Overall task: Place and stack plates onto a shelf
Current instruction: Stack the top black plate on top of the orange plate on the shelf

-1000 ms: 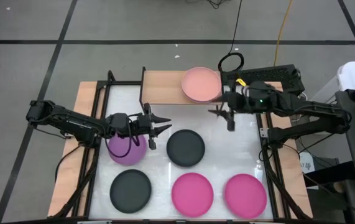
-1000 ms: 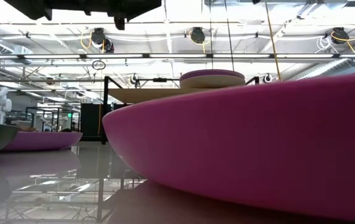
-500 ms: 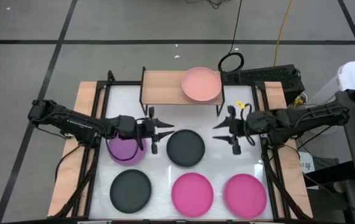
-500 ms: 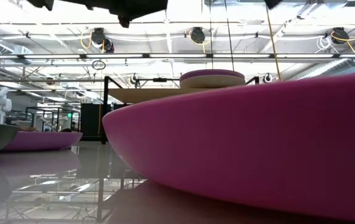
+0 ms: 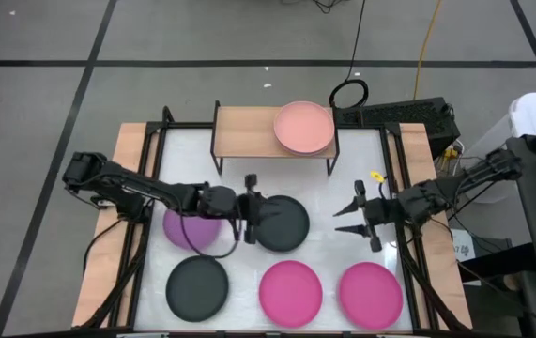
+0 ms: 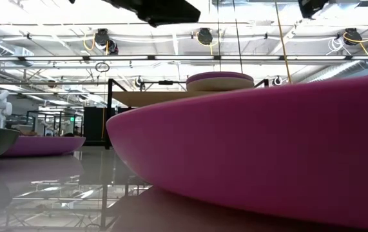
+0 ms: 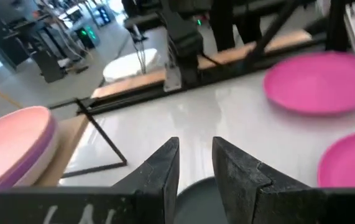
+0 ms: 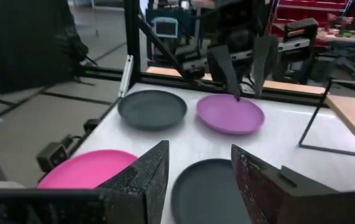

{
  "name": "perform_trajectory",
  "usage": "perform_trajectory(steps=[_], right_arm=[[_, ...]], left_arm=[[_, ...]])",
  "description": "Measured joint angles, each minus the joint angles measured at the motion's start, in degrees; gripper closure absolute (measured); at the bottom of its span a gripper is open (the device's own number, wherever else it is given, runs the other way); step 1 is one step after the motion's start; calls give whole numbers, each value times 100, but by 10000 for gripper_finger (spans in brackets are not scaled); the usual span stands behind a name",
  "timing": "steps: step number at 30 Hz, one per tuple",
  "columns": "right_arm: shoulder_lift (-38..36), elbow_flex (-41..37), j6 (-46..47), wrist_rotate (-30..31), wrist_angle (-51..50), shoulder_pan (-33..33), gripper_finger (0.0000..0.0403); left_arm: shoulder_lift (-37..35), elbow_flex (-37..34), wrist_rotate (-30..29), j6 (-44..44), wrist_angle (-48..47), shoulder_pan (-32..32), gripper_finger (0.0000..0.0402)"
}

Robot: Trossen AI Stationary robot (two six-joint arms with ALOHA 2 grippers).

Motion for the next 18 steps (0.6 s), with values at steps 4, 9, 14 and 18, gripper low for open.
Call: perform_trajectory(steps=[4, 9, 14, 18], right_arm=[[-321, -134, 170, 4, 4, 191, 248], [-591, -232, 187, 287, 7, 480, 248], [-611, -440, 197, 751, 76, 735, 248], [-606, -595, 212, 736, 263, 832, 248]], left_arm=[[306, 669, -2, 171, -1498, -163, 300], [773, 1188, 4, 132, -2798, -556, 300], [1206, 1212, 76, 177, -3221, -966, 300], [1544, 1212, 92, 289, -3331, -1209, 300]])
